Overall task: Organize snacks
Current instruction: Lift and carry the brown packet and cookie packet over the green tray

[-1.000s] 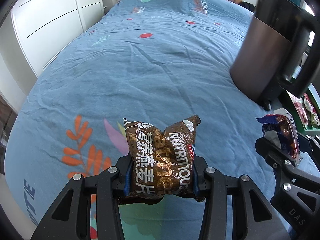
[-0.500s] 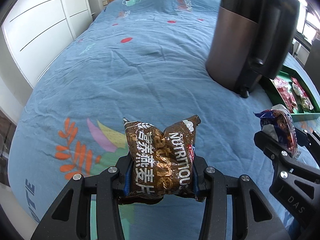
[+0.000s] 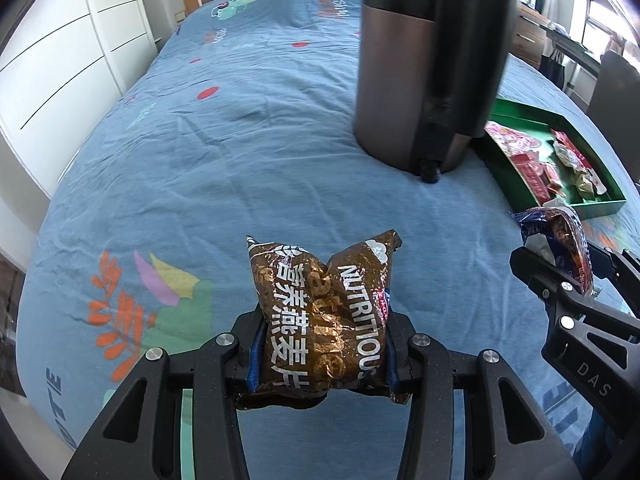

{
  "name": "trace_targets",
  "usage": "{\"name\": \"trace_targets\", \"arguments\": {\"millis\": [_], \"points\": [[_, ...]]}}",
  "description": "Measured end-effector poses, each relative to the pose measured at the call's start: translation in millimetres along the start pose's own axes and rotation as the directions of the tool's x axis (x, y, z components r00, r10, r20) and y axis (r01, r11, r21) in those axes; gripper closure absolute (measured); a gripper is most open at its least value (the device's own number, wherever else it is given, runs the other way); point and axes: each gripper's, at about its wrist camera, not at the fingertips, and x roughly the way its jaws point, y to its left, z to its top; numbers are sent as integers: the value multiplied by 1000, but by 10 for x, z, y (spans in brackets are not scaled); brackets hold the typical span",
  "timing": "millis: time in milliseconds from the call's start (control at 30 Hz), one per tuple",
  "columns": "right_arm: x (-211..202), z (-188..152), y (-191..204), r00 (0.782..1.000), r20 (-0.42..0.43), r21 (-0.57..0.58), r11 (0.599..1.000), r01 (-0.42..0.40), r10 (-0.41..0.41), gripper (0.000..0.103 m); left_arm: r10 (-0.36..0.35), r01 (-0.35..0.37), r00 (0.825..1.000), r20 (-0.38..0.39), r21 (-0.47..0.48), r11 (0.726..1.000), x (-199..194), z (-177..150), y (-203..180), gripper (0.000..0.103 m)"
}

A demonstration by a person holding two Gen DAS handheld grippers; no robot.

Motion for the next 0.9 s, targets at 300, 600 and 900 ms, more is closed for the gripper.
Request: {"name": "trace_targets", "arguments": {"millis": [300,600,900], "points": [[-103,-30,-326,1000,13,40,999,27,-28,0,-20,21,1000,-4,44,999,-32,44,-320,64],[-178,-11,-666,998,30,72,996,51,-53,0,-48,49,999,-8,92,995,-54,119,-697,64],[-275,45,-1069,994,58,103,991,90,-96,0,-95,95,995,-5,131,987,-79,239,-1085,64]]}}
